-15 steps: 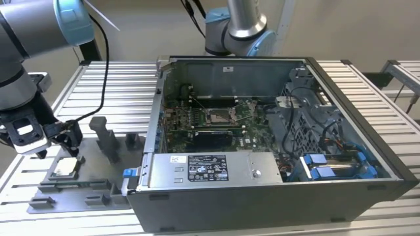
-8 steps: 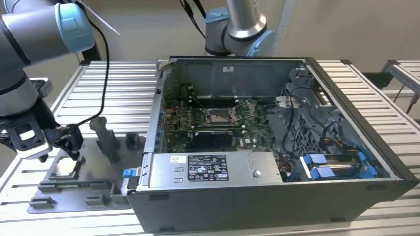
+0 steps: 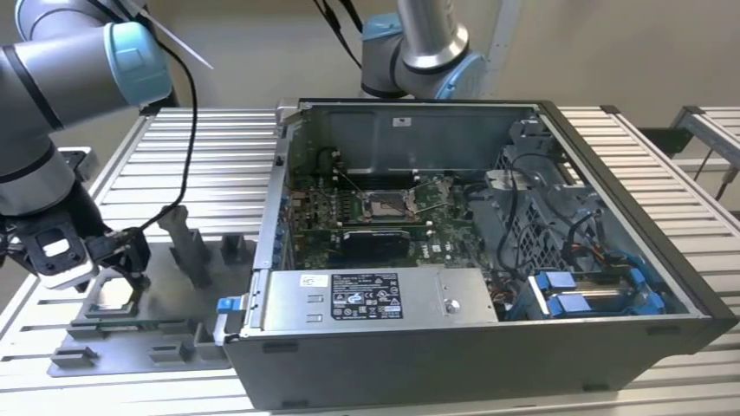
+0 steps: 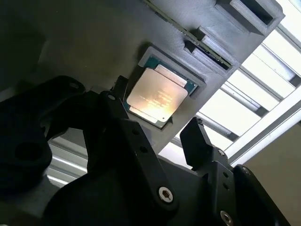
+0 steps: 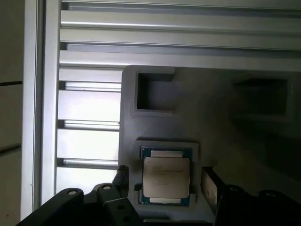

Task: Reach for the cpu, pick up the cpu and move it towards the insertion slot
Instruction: 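Pick up the cpu and move it towards the insertion slot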

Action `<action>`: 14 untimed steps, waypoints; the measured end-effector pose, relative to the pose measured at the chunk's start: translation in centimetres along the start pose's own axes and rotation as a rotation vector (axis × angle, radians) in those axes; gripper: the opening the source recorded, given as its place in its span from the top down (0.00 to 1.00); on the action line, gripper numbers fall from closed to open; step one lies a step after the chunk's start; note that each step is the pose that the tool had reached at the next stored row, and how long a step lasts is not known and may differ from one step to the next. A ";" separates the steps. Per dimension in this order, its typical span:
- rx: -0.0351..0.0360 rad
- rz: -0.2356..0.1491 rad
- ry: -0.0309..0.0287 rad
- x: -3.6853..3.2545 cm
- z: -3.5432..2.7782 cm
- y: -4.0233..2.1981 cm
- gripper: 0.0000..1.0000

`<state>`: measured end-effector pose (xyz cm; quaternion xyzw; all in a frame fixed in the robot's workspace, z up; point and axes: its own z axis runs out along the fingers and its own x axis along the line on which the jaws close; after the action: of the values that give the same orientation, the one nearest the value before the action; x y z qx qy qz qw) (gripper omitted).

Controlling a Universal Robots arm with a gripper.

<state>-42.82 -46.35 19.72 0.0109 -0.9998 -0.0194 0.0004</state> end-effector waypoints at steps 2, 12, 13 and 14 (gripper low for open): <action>0.0000 0.000 0.0001 0.00 0.30 -0.01 0.00; 0.0000 -0.001 0.0001 -0.02 1.30 -0.06 0.00; 0.0000 -0.001 0.0000 -0.02 1.37 -0.06 0.00; 0.0001 -0.001 0.0002 -0.02 1.36 -0.06 0.00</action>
<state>-42.80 -46.36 18.35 0.0116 -0.9997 -0.0193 0.0005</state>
